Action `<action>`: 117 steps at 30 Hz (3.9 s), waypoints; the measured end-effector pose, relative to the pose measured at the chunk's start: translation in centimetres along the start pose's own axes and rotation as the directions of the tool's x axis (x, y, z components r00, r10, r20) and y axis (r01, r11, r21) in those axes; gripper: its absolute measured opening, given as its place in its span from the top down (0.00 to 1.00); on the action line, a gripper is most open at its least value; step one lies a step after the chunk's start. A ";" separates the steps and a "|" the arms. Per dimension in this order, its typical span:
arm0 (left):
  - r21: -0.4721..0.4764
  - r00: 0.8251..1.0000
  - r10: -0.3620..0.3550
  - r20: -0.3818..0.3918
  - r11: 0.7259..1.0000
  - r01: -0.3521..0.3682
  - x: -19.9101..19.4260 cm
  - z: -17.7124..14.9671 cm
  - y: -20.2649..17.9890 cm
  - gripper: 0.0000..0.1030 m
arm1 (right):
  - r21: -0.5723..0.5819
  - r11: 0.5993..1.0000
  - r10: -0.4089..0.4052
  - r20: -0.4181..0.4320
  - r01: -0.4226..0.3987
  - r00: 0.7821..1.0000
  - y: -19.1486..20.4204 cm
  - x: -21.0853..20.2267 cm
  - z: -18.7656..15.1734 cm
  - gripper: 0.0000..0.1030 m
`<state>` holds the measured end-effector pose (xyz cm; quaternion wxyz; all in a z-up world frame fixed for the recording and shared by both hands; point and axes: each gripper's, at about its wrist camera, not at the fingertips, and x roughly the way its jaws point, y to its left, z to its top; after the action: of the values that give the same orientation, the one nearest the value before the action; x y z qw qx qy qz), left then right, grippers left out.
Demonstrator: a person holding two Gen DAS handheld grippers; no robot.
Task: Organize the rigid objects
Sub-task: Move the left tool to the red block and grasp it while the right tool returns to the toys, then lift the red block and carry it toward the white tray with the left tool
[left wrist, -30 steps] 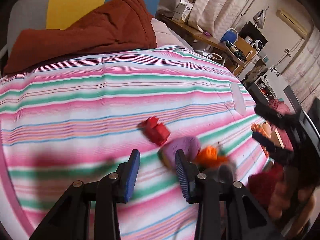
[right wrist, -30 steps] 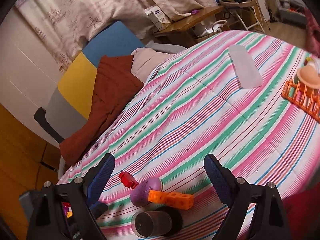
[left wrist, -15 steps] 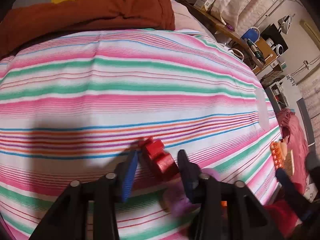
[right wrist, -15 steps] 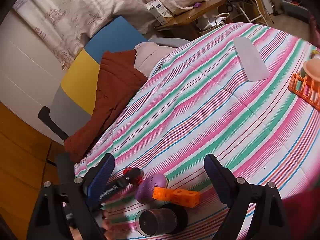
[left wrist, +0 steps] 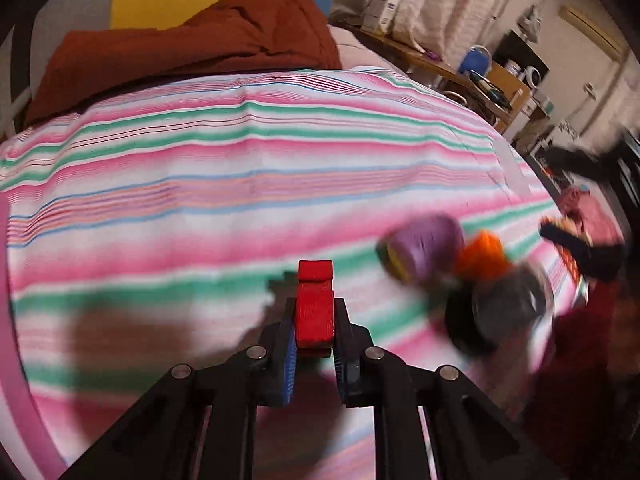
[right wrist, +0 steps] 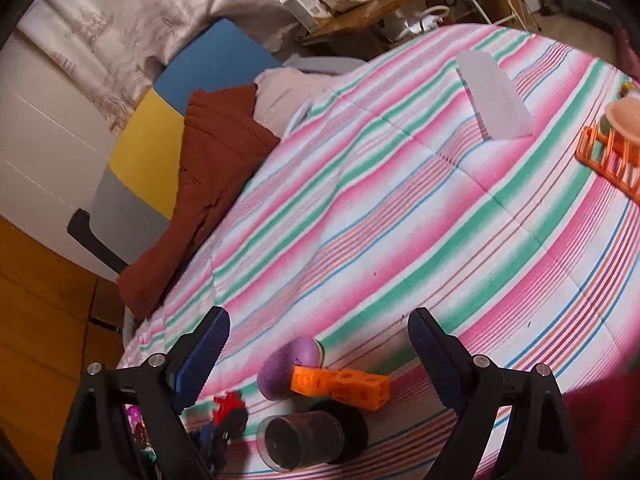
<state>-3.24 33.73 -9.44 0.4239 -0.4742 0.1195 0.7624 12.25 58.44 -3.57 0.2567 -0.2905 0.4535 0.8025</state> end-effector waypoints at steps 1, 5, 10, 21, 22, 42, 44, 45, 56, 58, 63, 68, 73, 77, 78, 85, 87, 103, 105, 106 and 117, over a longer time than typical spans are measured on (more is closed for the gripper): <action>0.015 1.000 0.003 0.007 1.000 -0.003 -0.6 -0.9 -0.2 0.86 | -0.009 1.000 -0.017 -0.013 0.017 1.000 0.1 0.3 -0.1 0.11; 0.031 1.000 0.005 0.028 1.000 -0.006 -2.1 -3.2 -0.2 0.86 | -0.055 0.997 -0.055 -0.071 0.051 0.996 0.5 1.5 -0.6 0.11; 0.025 0.999 0.003 0.047 1.000 -0.004 -3.3 -4.8 0.0 0.86 | -0.119 0.988 -0.113 -0.142 0.096 0.983 1.0 3.2 -1.4 0.11; 0.006 0.998 -0.005 0.066 1.000 0.005 -3.4 -5.3 0.2 0.86 | -0.185 0.976 -0.158 -0.221 0.118 0.962 1.5 4.8 -2.5 0.10; 0.005 0.998 -0.005 0.067 1.000 0.005 -3.4 -5.3 0.2 0.86 | -0.200 0.972 -0.165 -0.225 0.120 0.960 1.5 4.9 -2.6 0.10; -0.016 0.997 -0.019 0.080 1.000 0.020 -3.3 -5.4 0.2 0.86 | -0.291 0.942 -0.235 -0.212 0.168 0.949 2.6 5.6 -2.9 0.32; -0.013 0.996 -0.019 0.082 1.000 0.020 -3.2 -5.4 0.2 0.86 | -0.266 0.945 -0.243 -0.185 0.190 0.952 2.2 5.2 -2.5 0.32; -0.011 0.996 -0.018 0.083 1.000 0.019 -3.2 -5.4 0.1 0.86 | -0.257 0.946 -0.246 -0.177 0.197 0.953 2.1 5.1 -2.4 0.32; 0.004 0.996 -0.015 0.088 1.000 0.015 -3.1 -5.5 0.2 0.86 | -0.264 0.925 -0.320 -0.152 0.274 0.935 1.8 5.0 -2.1 0.32; 0.006 0.996 -0.014 0.089 1.000 0.014 -3.1 -5.5 0.1 0.86 | -0.271 0.922 -0.324 -0.150 0.276 0.934 2.0 5.3 -2.1 0.32; 0.017 0.996 -0.008 0.092 1.000 0.006 -3.1 -5.7 0.0 0.86 | -0.278 0.920 -0.326 -0.152 0.276 0.933 1.7 4.9 -2.1 0.32; 0.038 0.995 0.010 0.100 0.999 -0.014 -3.2 -5.8 -0.3 0.86 | -0.284 0.918 -0.327 -0.152 0.276 0.933 1.7 4.9 -2.1 0.32; 0.044 0.994 0.029 0.106 0.998 -0.034 -3.4 -5.9 -0.5 0.86 | -0.290 0.916 -0.329 -0.151 0.276 0.932 1.7 4.9 -2.2 0.32; 0.077 0.990 0.070 0.120 0.994 -0.080 -3.7 -6.3 -1.2 0.86 | -0.293 0.915 -0.330 -0.151 0.276 0.932 1.7 4.9 -2.2 0.32; 0.077 0.990 0.071 0.120 0.994 -0.080 -3.7 -6.3 -1.2 0.86 | -0.296 0.914 -0.330 -0.151 0.276 0.932 1.7 5.0 -2.1 0.32; 0.062 0.990 0.079 0.118 0.994 -0.087 -4.1 -6.2 -1.2 0.86 | -0.307 0.910 -0.334 -0.149 0.278 0.931 1.9 5.0 -2.2 0.32; 0.060 0.990 0.078 0.120 0.995 -0.086 -4.2 -6.3 -1.2 0.86 | -0.309 0.910 -0.335 -0.149 0.278 0.930 1.9 5.0 -2.2 0.32; 0.058 0.978 0.061 0.202 0.996 -0.074 -8.5 -5.7 -1.8 0.86 | -0.326 0.901 -0.344 -0.140 0.285 0.928 2.1 5.0 -2.3 0.32; 0.058 0.975 0.061 0.212 0.996 -0.075 -9.2 -5.6 -1.9 0.86 | -0.327 0.901 -0.345 -0.139 0.286 0.928 2.1 5.0 -2.4 0.32; 0.057 0.975 0.059 0.216 0.996 -0.073 -9.5 -5.5 -1.9 0.86 | -0.327 0.901 -0.345 -0.139 0.286 0.928 2.1 5.0 -2.4 0.32; 0.016 0.967 0.042 0.251 0.999 -0.047 -13.0 -5.3 -0.9 0.86 | -0.336 0.897 -0.349 -0.135 0.288 0.927 2.2 5.0 -2.4 0.32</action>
<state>3.20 24.25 -1.33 0.4235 -0.3667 0.0841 0.8241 7.81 56.10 -6.79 0.2913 -0.4738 0.2904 0.7787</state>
